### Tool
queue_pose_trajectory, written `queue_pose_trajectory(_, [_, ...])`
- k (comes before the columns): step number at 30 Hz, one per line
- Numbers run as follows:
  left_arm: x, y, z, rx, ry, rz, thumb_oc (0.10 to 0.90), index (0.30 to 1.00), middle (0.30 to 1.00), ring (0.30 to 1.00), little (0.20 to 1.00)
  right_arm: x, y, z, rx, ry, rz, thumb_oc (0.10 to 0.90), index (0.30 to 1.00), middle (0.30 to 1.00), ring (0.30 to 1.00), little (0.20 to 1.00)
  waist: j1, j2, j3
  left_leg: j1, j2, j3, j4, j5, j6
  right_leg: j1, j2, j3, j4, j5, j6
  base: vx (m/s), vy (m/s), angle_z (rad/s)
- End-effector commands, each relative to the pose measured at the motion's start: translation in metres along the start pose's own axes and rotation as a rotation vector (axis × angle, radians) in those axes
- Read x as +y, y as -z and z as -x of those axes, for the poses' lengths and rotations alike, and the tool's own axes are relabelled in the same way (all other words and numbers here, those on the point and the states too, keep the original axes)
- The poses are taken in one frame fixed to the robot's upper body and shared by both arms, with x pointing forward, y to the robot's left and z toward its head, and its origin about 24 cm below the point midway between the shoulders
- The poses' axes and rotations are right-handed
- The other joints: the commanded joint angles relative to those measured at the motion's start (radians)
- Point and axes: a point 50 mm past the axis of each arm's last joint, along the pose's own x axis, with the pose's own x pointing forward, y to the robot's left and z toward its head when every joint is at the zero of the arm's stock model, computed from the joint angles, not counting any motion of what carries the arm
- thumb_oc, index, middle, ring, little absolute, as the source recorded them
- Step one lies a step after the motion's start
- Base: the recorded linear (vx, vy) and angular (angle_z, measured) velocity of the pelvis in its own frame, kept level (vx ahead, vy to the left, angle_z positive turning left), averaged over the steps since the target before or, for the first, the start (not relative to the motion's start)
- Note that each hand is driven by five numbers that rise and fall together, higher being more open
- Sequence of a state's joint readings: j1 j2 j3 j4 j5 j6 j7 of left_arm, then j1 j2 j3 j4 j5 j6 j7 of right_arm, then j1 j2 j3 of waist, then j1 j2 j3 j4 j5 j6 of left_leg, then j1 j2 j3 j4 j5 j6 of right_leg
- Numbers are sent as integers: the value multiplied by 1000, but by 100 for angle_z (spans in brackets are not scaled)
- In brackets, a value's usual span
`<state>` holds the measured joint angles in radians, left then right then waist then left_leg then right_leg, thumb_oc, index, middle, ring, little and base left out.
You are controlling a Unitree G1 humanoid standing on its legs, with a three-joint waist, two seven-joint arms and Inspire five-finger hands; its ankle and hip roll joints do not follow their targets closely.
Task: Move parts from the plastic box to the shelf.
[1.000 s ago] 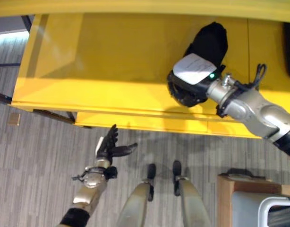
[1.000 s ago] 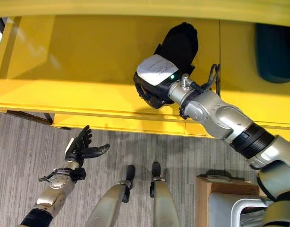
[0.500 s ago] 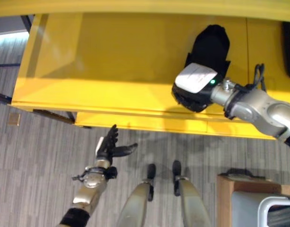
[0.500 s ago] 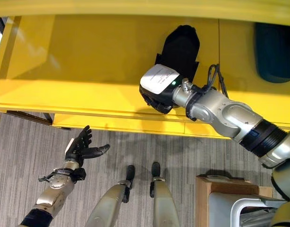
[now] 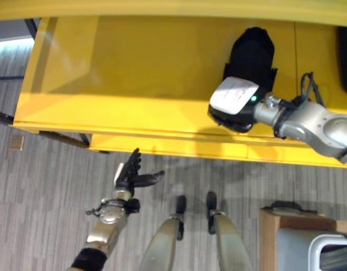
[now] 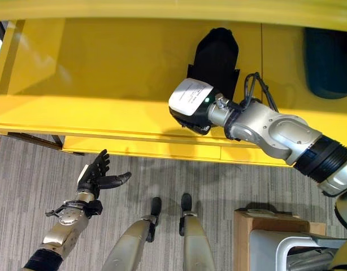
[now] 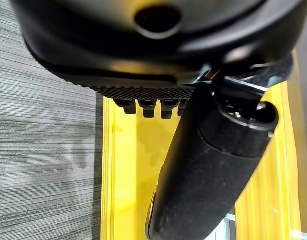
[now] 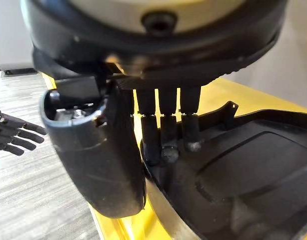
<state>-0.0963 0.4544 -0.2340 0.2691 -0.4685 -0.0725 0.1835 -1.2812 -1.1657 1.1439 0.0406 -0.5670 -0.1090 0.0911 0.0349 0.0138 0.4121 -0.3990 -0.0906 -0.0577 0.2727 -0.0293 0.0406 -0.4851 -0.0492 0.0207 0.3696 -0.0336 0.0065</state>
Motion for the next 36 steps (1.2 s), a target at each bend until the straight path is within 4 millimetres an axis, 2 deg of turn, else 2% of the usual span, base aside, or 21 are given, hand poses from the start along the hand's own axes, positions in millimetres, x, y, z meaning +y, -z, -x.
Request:
queue_pose_trajectory(1, [7,-21,6,-120,36,-19,900,1000,1000,1000,1000,-41,18,14,48,118,163,400,300,300,300,300,17,-10,-68,-20,68,23,55,-38,-62,16,-21,32,63,-44,34,0,0,0])
queue_pose_trajectory(16, [8,-21,7,-121,35,-19,900,1000,1000,1000,1000,-48,28,21,75,105,252,400,300,300,300,300,15,-5,-67,-25,66,21,65,-41,-61,11,-22,32,70,-45,33,0,0,0])
queue_pose_trajectory(22, [11,-22,8,-125,22,-16,900,1000,1000,1000,1000,-67,26,20,57,155,304,400,300,300,300,300,16,-5,-70,-30,65,22,67,-40,-61,5,-22,33,72,-42,33,0,0,0])
queue_pose_trajectory(28, [12,-22,9,-127,17,-10,900,1000,1000,1000,1000,-73,28,21,65,176,316,400,300,300,300,300,15,-2,-70,-32,64,21,69,-41,-61,4,-22,34,75,-43,32,0,0,0])
queue_pose_trajectory(29, [13,-23,9,-127,17,-10,900,1000,1000,1000,1000,-73,28,21,67,178,315,490,426,426,426,426,15,-3,-70,-32,64,21,69,-41,-61,5,-22,33,75,-43,32,0,0,0])
queue_pose_trajectory(30, [13,-23,9,-128,13,-11,900,1000,1000,1000,1000,-73,28,22,71,182,315,649,649,649,649,649,14,-3,-70,-32,64,22,70,-42,-61,7,-22,33,73,-43,32,0,0,0])
queue_pose_trajectory(31, [13,-23,9,-128,13,-12,900,1000,1000,1000,1000,-73,28,22,71,182,314,900,1000,1000,1000,1000,14,-3,-70,-32,64,21,70,-42,-61,7,-22,32,73,-43,32,0,0,0])
queue_pose_trajectory(36, [15,-23,8,-131,2,-15,900,1000,1000,1000,1000,-73,29,25,78,201,288,900,1000,1000,1000,1000,10,-3,-68,-34,65,23,74,-43,-60,5,-21,35,77,-43,31,0,0,0])
